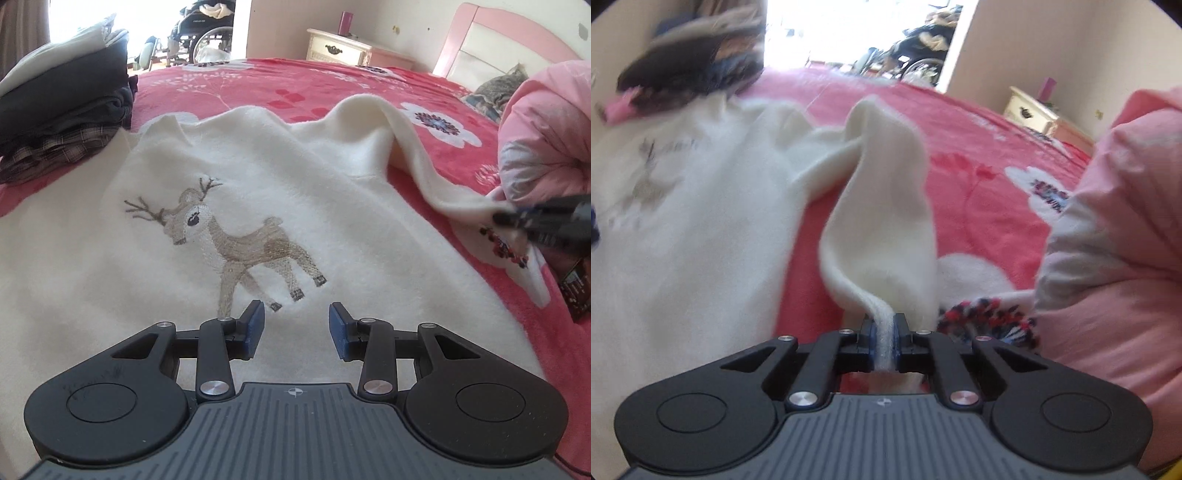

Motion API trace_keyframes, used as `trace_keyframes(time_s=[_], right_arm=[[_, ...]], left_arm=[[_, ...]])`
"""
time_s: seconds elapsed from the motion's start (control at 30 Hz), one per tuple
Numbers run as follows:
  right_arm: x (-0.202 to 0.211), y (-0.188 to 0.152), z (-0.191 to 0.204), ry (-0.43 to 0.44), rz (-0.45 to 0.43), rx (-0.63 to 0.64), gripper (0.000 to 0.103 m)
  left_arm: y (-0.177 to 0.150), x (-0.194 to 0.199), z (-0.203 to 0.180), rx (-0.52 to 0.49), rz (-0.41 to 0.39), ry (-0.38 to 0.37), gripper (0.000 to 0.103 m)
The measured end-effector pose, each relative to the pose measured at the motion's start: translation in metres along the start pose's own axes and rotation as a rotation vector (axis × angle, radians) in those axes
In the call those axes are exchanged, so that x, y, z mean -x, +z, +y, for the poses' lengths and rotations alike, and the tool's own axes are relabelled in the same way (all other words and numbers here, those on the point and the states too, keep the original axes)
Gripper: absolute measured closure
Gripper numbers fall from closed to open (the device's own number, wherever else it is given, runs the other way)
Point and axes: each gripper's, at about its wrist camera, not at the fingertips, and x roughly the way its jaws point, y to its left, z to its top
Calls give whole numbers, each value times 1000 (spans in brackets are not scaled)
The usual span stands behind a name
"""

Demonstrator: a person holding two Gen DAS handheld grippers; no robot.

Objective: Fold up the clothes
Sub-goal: 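Lift the sweater edge with the right tool toward the left tool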

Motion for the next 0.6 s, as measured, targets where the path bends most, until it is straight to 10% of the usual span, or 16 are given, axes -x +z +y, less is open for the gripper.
trace_keyframes(time_s=[0.23, 0.6], right_arm=[[66, 133, -105, 24, -221, -257, 93], [42, 218, -227, 19, -96, -545, 94]], left_arm=[[53, -39, -11, -66, -143, -7, 65], [104, -167, -45, -101, -130, 20, 57]])
